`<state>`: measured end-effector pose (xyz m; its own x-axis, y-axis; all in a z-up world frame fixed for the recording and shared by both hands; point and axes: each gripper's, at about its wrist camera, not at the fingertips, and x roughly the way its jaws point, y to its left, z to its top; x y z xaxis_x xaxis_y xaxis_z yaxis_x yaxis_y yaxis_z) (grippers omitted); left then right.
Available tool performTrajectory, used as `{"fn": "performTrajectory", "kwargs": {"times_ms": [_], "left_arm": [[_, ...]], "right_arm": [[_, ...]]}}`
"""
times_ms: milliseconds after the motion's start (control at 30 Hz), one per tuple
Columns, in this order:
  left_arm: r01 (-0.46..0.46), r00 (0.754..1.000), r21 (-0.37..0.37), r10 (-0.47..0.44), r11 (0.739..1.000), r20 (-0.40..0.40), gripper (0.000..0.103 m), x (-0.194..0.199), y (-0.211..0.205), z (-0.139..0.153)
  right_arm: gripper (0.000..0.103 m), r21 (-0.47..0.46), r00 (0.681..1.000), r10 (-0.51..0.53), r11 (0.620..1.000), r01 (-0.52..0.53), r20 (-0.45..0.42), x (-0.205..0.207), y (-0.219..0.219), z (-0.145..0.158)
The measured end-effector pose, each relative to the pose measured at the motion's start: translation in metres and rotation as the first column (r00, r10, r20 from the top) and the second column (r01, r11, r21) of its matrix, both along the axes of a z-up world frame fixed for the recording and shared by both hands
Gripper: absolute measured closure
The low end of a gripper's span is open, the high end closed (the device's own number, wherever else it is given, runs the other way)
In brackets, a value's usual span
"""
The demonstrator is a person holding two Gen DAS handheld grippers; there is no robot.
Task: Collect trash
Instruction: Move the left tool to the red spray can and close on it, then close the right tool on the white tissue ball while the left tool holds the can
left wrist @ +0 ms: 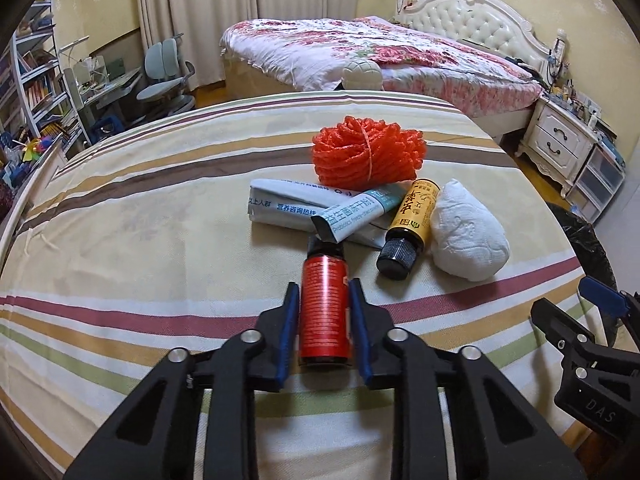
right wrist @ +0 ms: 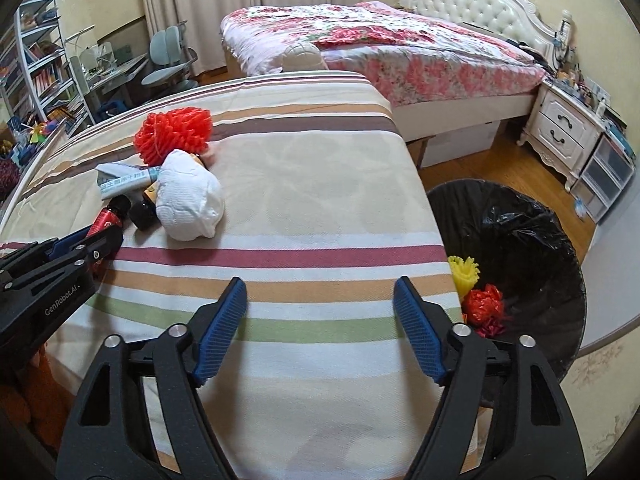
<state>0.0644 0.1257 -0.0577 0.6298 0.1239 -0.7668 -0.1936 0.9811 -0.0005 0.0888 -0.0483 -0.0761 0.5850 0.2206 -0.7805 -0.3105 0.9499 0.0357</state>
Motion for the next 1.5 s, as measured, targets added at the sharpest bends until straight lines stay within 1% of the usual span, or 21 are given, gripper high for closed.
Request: {"fn": "performTrajectory", "kwargs": {"times_ms": [233, 467, 867, 900, 933, 967, 1000, 1033, 1100, 1133, 1200, 1433, 1467, 1500], "left_arm": [[0.017, 1.0, -0.03, -0.017, 0.999, 0.01, 0.078, -0.008, 0.006, 0.001], [-0.003, 1.0, -0.055, 0.003, 0.998, 0.013, 0.078, -0.009, 0.019, 0.003], [-0.02, 1.0, -0.083, 0.022, 0.996, 0.019, 0.078, -0.009, 0.033, 0.001], [-0.02, 1.0, -0.088, 0.022, 0.996, 0.02, 0.078, -0.009, 0.033, 0.001], [-0.02, 1.0, -0.089, 0.022, 0.996, 0.021, 0.077, -0.01, 0.034, 0.001], [-0.022, 1.0, -0.087, 0.023, 0.996, 0.021, 0.073, -0.01, 0.034, 0.001], [-0.025, 0.999, -0.087, 0.027, 0.996, 0.021, 0.065, -0.01, 0.035, 0.001], [-0.029, 0.999, -0.092, 0.031, 0.995, 0.023, 0.063, -0.011, 0.037, 0.002], [-0.038, 0.999, -0.101, 0.041, 0.994, 0.026, 0.056, -0.012, 0.039, 0.002], [-0.041, 0.999, -0.103, 0.044, 0.994, 0.026, 0.055, -0.012, 0.04, 0.003], [-0.042, 0.999, -0.104, 0.045, 0.994, 0.027, 0.051, -0.014, 0.042, 0.003], [-0.025, 0.999, -0.089, 0.027, 0.996, 0.019, 0.051, -0.012, 0.041, 0.002], [-0.018, 1.0, -0.082, 0.019, 0.996, 0.019, 0.055, -0.011, 0.039, 0.002], [-0.011, 1.0, -0.072, 0.012, 0.997, 0.018, 0.062, -0.011, 0.037, 0.002]], "right_arm": [[0.027, 0.001, 0.999, 0.044, 0.999, -0.044, -0.002, 0.003, 0.021, 0.0], [0.027, 0.011, 0.997, 0.077, 0.997, -0.077, -0.003, 0.011, 0.043, 0.0], [0.027, -0.011, 0.991, 0.131, 0.991, -0.131, -0.005, 0.026, 0.079, 0.0], [0.028, -0.014, 0.991, 0.135, 0.991, -0.135, -0.005, 0.026, 0.08, 0.0], [0.034, -0.019, 0.99, 0.138, 0.99, -0.138, -0.004, 0.026, 0.082, 0.0], [0.039, -0.023, 0.99, 0.137, 0.99, -0.138, -0.005, 0.026, 0.082, -0.001], [0.043, -0.028, 0.991, 0.135, 0.99, -0.135, 0.0, 0.025, 0.082, -0.001], [0.048, -0.027, 0.991, 0.135, 0.99, -0.135, 0.002, 0.024, 0.082, 0.0], [0.055, -0.026, 0.991, 0.136, 0.99, -0.136, 0.006, 0.023, 0.08, 0.0], [0.059, -0.026, 0.991, 0.136, 0.99, -0.136, 0.007, 0.022, 0.079, 0.0], [0.063, -0.022, 0.991, 0.133, 0.991, -0.133, 0.008, 0.02, 0.077, 0.0], [0.066, -0.004, 0.994, 0.112, 0.994, -0.112, 0.01, 0.013, 0.067, 0.001], [0.066, -0.002, 0.994, 0.109, 0.994, -0.109, 0.01, 0.012, 0.066, 0.001], [0.066, 0.001, 0.994, 0.105, 0.994, -0.105, 0.01, 0.011, 0.064, 0.001]]}}
